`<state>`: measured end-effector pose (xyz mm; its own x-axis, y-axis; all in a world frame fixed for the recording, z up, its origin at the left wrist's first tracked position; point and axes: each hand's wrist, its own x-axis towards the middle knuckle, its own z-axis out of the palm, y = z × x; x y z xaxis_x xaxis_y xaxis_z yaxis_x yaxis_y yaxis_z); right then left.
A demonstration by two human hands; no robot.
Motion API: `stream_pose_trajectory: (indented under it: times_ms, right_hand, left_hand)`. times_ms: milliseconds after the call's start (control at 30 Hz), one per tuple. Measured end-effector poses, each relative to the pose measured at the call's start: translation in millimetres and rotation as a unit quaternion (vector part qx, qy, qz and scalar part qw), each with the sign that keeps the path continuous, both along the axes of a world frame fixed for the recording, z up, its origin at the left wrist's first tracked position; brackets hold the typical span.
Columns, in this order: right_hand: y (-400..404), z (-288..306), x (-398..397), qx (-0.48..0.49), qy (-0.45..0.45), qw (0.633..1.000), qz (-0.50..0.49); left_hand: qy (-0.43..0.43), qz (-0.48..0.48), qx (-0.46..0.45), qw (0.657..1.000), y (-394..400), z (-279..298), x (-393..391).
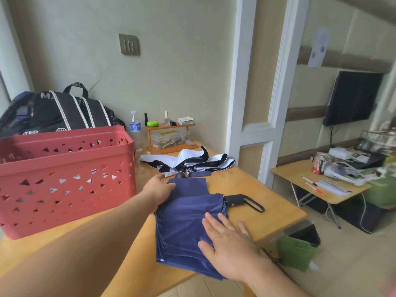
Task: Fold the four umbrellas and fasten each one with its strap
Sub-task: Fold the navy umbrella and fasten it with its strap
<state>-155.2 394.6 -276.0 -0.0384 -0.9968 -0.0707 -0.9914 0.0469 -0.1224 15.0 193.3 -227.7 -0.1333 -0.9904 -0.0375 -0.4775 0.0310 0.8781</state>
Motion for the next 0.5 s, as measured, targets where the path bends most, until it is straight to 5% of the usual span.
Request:
stream_pose_trajectory:
  times_ms: [233, 500]
  right_hand:
    - [2, 2, 1, 0.004, -0.008, 1.0, 0.002]
    - [4, 1, 2, 0.006, -0.005, 1.0, -0.003]
  left_hand:
    - [0.014, 0.033, -0.066, 0.997, -4, 7, -2]
    - [0.134, 0.008, 0.005, 0.991, 3, 19, -10]
